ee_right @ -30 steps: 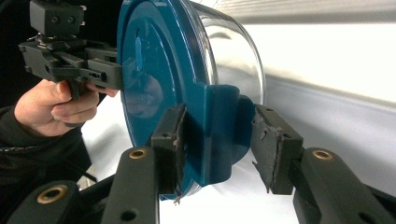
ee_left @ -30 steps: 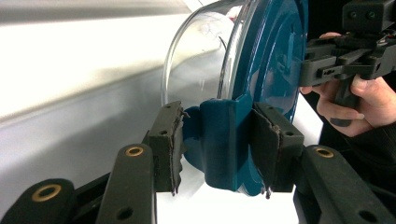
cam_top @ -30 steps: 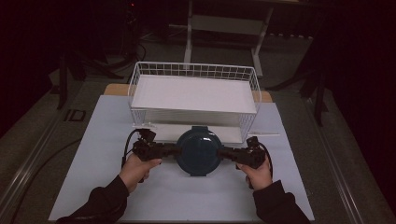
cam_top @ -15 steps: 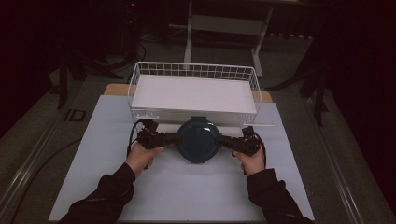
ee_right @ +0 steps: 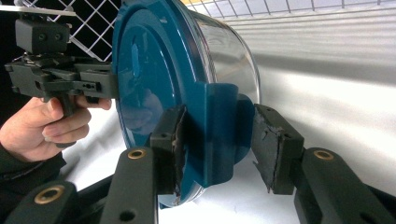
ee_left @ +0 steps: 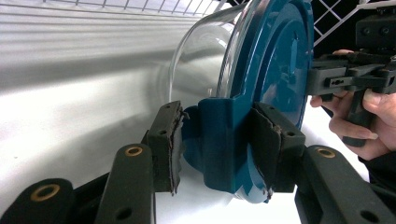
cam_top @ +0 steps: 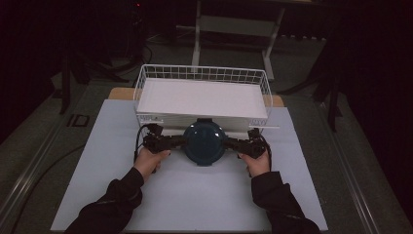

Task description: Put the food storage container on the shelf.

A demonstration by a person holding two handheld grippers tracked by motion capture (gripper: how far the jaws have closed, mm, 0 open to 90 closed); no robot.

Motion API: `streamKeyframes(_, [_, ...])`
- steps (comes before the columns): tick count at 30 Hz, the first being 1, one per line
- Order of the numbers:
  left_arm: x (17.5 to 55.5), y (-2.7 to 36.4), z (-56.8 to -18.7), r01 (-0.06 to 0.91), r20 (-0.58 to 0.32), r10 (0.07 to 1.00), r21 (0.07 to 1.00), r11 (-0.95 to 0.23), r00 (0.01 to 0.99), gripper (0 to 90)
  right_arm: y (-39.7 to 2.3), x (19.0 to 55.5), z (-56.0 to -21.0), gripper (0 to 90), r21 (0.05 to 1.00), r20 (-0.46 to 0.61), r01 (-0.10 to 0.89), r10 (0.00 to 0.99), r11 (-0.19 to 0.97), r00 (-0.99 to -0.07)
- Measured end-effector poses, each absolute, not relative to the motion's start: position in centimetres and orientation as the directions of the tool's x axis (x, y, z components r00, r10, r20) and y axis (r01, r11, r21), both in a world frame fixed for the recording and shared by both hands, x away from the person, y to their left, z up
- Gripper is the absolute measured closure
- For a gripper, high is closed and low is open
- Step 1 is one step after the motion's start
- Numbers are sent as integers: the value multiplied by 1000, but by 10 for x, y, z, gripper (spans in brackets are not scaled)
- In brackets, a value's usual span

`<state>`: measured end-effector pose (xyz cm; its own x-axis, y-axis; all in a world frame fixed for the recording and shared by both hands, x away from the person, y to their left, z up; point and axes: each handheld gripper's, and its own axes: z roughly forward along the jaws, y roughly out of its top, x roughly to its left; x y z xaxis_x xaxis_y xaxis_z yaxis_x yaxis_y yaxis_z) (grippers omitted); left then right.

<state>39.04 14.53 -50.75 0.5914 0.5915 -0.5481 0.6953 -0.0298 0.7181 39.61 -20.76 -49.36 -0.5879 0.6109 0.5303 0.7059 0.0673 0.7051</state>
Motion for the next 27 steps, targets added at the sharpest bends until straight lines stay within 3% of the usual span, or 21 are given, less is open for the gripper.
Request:
streamKeyframes(5, [390, 140, -508, 653, -508, 605, 757, -26, 613, 543, -210, 397, -497, 549, 706, 521, 705, 627, 66, -579])
streamKeyframes(8, [394, 142, -517, 667, -555, 585, 745, 33, 591, 521, -205, 394, -492, 576, 742, 436, 663, 680, 101, -590])
streamKeyframes(12, [387, 136, -515, 597, -462, 648, 802, 13, 606, 499, -207, 398, -496, 521, 741, 446, 665, 675, 89, -588])
streamKeyframes(17, [387, 134, -511, 588, -433, 683, 809, 7, 588, 490, -202, 396, -493, 506, 757, 421, 649, 702, 78, -575])
streamKeyframes(20, [389, 134, -511, 593, -433, 699, 805, 16, 569, 407, -203, 400, -495, 472, 771, 408, 632, 704, 76, -582])
streamKeyframes(27, [389, 130, -506, 595, -407, 739, 803, 9, 538, 390, -198, 402, -491, 439, 761, 407, 646, 730, 62, -549])
